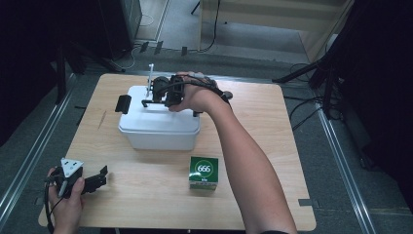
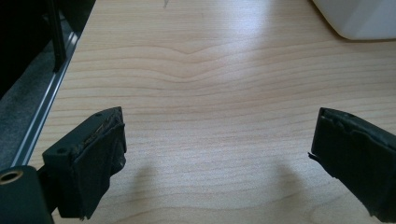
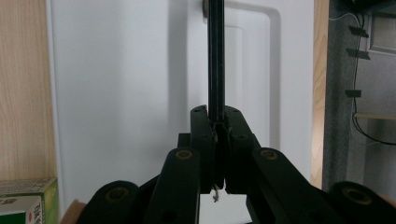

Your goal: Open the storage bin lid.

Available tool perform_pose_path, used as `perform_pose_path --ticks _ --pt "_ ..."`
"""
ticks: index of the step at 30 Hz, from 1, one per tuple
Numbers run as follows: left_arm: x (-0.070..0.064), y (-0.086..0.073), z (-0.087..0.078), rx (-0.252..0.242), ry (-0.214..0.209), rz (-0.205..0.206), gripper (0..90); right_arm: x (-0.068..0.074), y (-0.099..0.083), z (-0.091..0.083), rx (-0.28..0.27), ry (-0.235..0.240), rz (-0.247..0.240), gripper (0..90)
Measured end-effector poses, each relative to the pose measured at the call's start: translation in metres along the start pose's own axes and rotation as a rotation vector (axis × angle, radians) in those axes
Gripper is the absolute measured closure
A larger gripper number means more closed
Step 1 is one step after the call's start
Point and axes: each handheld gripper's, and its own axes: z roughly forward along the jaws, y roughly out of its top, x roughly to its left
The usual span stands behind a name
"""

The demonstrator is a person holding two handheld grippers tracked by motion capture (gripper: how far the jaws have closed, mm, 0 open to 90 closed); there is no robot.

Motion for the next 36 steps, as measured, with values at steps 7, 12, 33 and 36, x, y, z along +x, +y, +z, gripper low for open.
perform_pose_path --ticks 7,12,33,36 --pt "0.002 0.0 0.0 -0.002 -0.006 -0.02 4.0 0.0 0.001 -0.003 -0.005 -0.005 -0.001 86.0" --pt "0.002 0.0 0.0 -0.003 -0.001 -0.019 4.0 -0.003 0.0 -0.008 -0.023 -0.01 0.008 86.0" --pt "0.002 0.0 0.0 -0.006 0.006 -0.016 4.0 -0.007 -0.023 -0.06 -0.087 -0.05 0.048 86.1" --pt "0.002 0.0 0.0 -0.003 0.005 -0.016 4.0 -0.007 -0.032 -0.066 -0.088 -0.057 0.047 86.1"
